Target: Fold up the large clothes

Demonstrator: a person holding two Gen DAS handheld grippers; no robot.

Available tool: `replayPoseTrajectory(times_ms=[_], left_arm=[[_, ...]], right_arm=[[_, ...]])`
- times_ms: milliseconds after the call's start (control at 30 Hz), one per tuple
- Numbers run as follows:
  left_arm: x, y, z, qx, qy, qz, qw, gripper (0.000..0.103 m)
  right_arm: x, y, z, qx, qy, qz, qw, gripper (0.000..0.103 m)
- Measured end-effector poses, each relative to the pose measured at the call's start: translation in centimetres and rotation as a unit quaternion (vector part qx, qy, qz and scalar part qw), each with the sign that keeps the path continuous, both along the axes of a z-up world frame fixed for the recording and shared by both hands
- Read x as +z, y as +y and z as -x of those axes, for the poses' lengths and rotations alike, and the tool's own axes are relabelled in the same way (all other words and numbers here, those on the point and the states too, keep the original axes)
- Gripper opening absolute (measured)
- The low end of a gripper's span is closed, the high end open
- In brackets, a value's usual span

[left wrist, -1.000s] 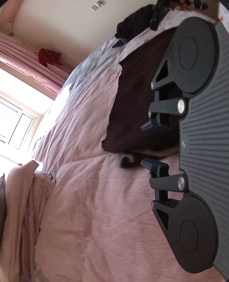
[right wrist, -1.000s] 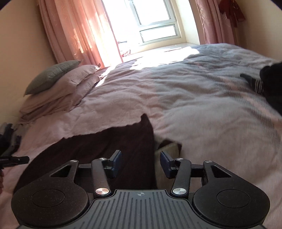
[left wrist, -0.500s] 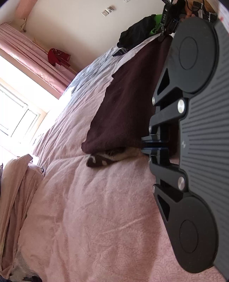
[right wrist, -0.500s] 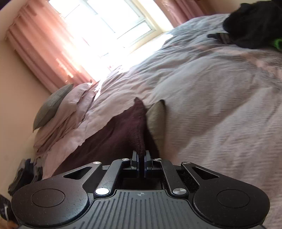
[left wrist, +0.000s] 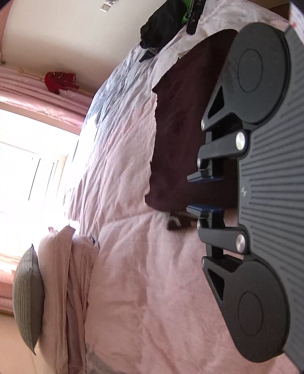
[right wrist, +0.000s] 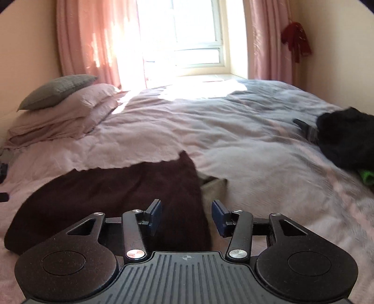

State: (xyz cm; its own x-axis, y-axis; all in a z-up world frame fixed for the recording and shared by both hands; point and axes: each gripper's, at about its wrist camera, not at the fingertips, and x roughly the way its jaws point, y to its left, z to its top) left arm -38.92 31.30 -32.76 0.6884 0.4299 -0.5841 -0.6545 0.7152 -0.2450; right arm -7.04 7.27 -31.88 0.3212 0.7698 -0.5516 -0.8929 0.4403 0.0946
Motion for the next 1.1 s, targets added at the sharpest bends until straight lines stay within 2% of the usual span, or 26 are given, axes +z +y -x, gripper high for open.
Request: replayPoseTrajectory(times_ms=[100, 167, 233, 267, 300, 367, 433, 533, 633, 667, 733, 833, 900, 1000, 1100], left_arm=[[-1.7, -0.8, -4.6, -0.039, 0.021, 0.000, 0.9990, 0.018], [-3.6, -0.9, -6.6, -0.042, 0.047, -0.001, 0.9980, 0.019], [-5.5, -0.7, -7.3, -0.032, 0.063, -0.007, 0.9975, 0.019], [-6.0, -0.6, -7.2, -0.030, 0.062, -0.012, 0.9975, 0.019], [-6.3, -0.4, -6.8, -0.029, 0.058, -0.012, 0.9978, 0.019], [-6.1, -0.2, -6.4, -0.027, 0.055, -0.008, 0.9981, 0.019], [-5.6, -0.4, -6.2, -0.025, 0.065, -0.019, 0.9974, 0.019], [-4.2, -1.0, -5.2, -0.013, 0.067, -0.020, 0.9975, 0.018], [-3.2, -2.3, -4.0, -0.003, 0.064, -0.016, 0.9978, 0.022], [-3.3, -2.7, -3.9, -0.001, 0.071, -0.012, 0.9974, 0.026], [-3.6, -3.3, -3.8, 0.009, 0.090, -0.004, 0.9959, 0.026], [-2.9, -4.8, -3.3, 0.022, 0.101, 0.001, 0.9947, 0.031], [-1.9, -5.9, -2.7, 0.030, 0.107, 0.006, 0.9938, 0.039], [-0.8, -7.7, -2.0, 0.035, 0.122, 0.007, 0.9919, 0.044], [-0.2, -9.4, -1.3, 0.034, 0.132, 0.007, 0.9906, 0.048]], right_arm=[[-1.9, 3.6, 2.1, 0.044, -0.030, 0.007, 0.999, 0.044], [-4.3, 5.5, 2.4, 0.056, -0.057, 0.043, 0.996, 0.044], [-7.0, 5.7, 1.3, 0.030, -0.090, 0.078, 0.992, 0.044], [-7.6, 5.1, 0.4, 0.014, -0.090, 0.072, 0.993, 0.044], [-8.1, 4.0, -1.1, 0.001, -0.066, 0.059, 0.996, 0.044], [-7.6, 2.8, -2.7, -0.006, -0.023, 0.045, 0.999, 0.044], [-6.6, 2.3, -2.7, -0.008, -0.029, 0.050, 0.998, 0.043], [-4.9, 1.3, -1.8, -0.050, -0.050, 0.067, 0.995, 0.043], [-3.7, -0.7, -0.8, -0.040, -0.013, 0.016, 0.999, 0.043], [-3.8, -0.7, -0.5, -0.027, 0.001, 0.021, 0.999, 0.043], [-4.8, 0.1, 0.0, -0.028, -0.001, 0.056, 0.998, 0.043], [-4.2, -0.4, 0.9, -0.052, 0.008, 0.054, 0.997, 0.044], [-2.9, -0.9, 1.6, -0.060, 0.023, 0.053, 0.997, 0.052], [-1.3, -2.4, 3.4, -0.046, 0.035, 0.044, 0.997, 0.064], [-1.0, -3.7, 5.3, -0.026, 0.046, 0.053, 0.997, 0.066]])
